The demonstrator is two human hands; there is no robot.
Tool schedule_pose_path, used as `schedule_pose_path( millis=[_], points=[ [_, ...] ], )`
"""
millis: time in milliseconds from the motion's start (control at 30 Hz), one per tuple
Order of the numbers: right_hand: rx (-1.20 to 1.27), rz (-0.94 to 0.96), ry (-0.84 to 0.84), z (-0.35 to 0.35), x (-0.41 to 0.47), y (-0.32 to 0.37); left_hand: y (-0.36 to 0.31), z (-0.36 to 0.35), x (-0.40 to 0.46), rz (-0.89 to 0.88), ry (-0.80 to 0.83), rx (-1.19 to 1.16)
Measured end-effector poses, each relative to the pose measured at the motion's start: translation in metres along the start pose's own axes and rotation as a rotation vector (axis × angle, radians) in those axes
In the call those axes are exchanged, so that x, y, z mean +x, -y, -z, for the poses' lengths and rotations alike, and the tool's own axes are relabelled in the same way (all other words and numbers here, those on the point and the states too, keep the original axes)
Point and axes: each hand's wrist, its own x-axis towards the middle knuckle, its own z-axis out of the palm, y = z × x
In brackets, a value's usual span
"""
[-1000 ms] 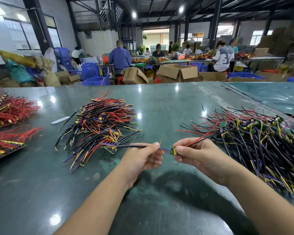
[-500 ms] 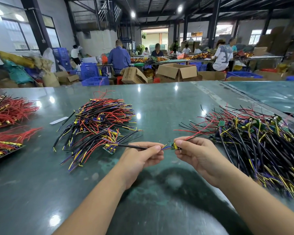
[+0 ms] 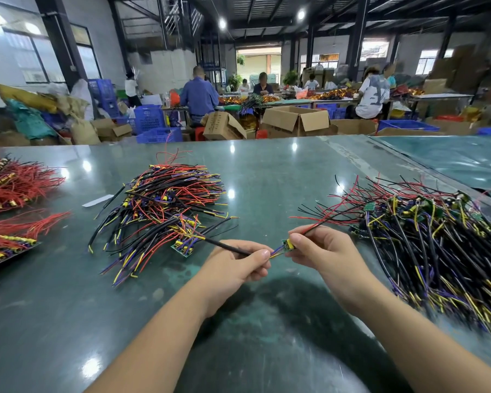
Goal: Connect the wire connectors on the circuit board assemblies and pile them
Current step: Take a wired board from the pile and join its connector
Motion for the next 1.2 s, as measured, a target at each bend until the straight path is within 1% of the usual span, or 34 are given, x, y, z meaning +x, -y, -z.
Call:
schedule_pose_path(
  millis=[67,133,233,300,400,500,667,867,933,1100,1200],
  points=[
    [0.200,-0.083,0.024,0.0009,-0.0005,0.0015,-0.0016,0.0007,-0.0005,-0.017,-0.006,-0.082],
    [0.328,-0.117,0.033,0.0010,-0.0008,0.0026,-0.0026,0.0011,0.0004,-0.043,-0.013,-0.149],
    [0.468,-0.148,0.048,-0.0015,-0.0004,0.0038,-0.0028,-0.0002,0.0024,-0.070,-0.038,-0.262],
    [0.513,-0.159,0.053,-0.0020,-0.0002,0.0053,-0.0032,-0.0008,0.0037,-0.066,-0.053,-0.324],
    [0.443,-0.147,0.029,0.0006,0.0006,0.0055,-0.0056,-0.0003,0.0061,-0.032,-0.049,-0.400],
    [0.383,-0.131,0.003,0.0011,0.0005,0.0040,-0.0055,-0.0012,0.0080,-0.036,-0.058,-0.385],
    [0.439,-0.151,0.024,-0.0004,-0.0010,0.0040,-0.0007,0.0000,0.0060,-0.071,-0.082,-0.355],
    [0.494,-0.217,0.066,-0.0021,-0.0037,0.0058,-0.0007,-0.0004,0.0053,-0.103,-0.086,-0.352],
    [0.490,-0.215,0.070,-0.0030,-0.0046,0.0054,-0.0009,-0.0004,0.0053,-0.102,-0.073,-0.325],
    [0.364,-0.168,0.078,-0.0046,-0.0070,0.0032,0.0008,-0.0024,0.0031,-0.097,0.000,-0.257],
    [0.363,-0.157,0.063,-0.0042,-0.0060,0.0031,-0.0001,0.0000,0.0024,-0.096,0.013,-0.230]
  ],
)
